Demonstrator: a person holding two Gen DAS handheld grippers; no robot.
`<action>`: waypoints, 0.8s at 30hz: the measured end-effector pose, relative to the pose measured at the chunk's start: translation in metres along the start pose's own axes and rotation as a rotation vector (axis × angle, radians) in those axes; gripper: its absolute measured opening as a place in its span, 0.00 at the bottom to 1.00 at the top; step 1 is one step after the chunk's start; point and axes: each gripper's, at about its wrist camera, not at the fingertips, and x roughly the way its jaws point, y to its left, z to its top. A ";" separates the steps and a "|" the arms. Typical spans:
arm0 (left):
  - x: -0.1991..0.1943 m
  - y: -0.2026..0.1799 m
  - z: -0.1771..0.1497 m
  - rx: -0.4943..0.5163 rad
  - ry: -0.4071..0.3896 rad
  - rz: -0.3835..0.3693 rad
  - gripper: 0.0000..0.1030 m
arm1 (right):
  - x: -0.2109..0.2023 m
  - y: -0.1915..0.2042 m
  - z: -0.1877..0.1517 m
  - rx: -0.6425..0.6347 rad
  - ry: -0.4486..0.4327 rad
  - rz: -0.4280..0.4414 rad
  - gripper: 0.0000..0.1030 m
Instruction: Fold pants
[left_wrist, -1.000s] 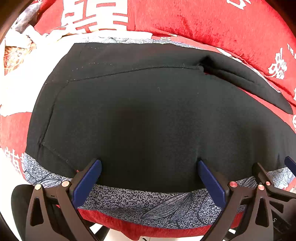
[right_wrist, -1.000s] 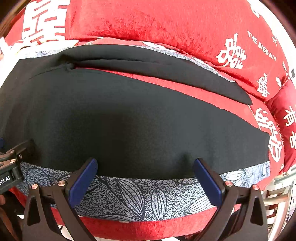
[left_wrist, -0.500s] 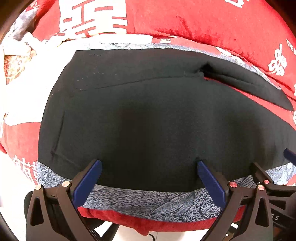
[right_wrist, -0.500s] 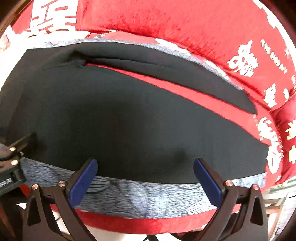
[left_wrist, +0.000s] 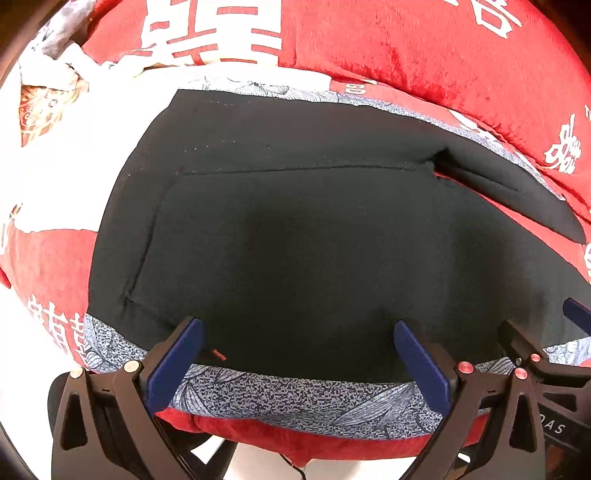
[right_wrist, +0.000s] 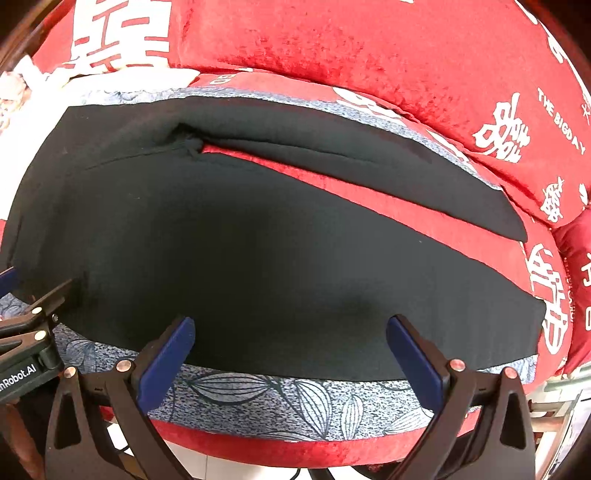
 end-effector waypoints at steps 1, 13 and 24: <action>0.000 0.001 0.000 0.000 0.001 -0.002 1.00 | 0.000 0.002 0.000 -0.004 -0.001 -0.001 1.00; -0.005 0.008 0.011 0.002 -0.012 0.007 1.00 | 0.003 0.008 0.010 0.006 -0.002 0.052 1.00; -0.005 0.018 0.050 0.006 -0.053 0.046 1.00 | -0.001 0.017 0.044 -0.014 -0.076 0.103 1.00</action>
